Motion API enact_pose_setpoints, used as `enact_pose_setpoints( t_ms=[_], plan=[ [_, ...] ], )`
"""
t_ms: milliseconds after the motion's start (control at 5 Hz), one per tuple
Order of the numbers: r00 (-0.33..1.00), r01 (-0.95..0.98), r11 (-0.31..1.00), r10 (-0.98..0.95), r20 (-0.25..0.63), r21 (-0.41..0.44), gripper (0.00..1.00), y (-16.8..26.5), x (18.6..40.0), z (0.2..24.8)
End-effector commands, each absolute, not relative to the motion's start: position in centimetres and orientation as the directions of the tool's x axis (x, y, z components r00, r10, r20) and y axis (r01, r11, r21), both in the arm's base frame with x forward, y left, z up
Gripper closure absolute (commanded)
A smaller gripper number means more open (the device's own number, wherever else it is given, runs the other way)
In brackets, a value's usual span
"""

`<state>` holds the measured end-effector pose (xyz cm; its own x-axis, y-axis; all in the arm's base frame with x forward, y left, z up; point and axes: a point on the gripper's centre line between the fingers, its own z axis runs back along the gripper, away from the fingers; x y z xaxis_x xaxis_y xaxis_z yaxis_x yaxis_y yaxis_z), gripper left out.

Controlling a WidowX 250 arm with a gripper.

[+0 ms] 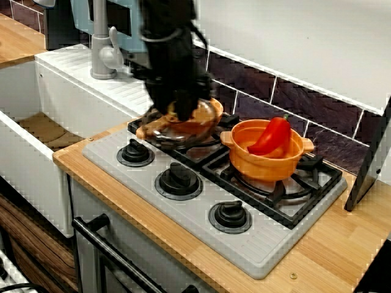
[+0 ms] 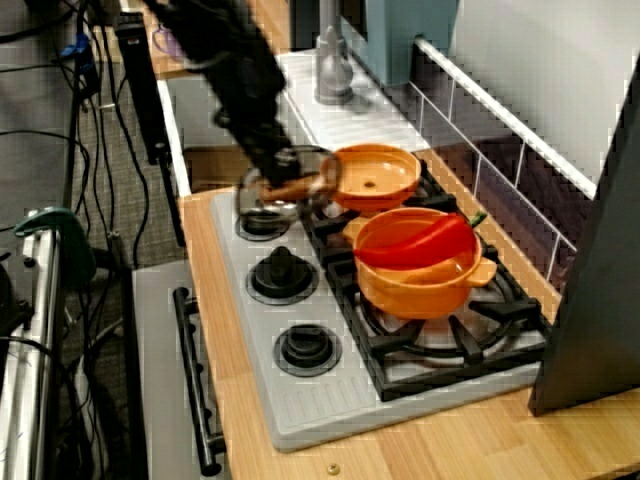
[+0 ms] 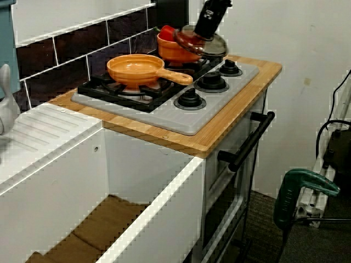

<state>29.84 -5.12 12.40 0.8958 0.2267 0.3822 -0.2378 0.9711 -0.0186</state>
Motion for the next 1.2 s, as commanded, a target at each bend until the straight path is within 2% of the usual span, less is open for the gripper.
enact_pose_setpoints(
  t_ms=[0,400,600,800,1000],
  plan=[
    [0.866,-0.286,0.958,0.264,0.424,-0.013,1.00,-3.9,35.5,13.2],
    [0.878,-0.300,0.954,0.276,0.392,0.002,1.00,-1.0,40.0,14.4],
    [0.893,-0.282,0.959,0.250,0.374,0.034,1.00,0.1,41.2,14.4],
    [0.911,-0.261,0.963,0.224,0.348,0.063,1.00,0.9,41.9,14.2],
    [0.921,-0.246,0.967,0.214,0.327,0.060,1.00,1.0,41.5,14.2]
  ],
)
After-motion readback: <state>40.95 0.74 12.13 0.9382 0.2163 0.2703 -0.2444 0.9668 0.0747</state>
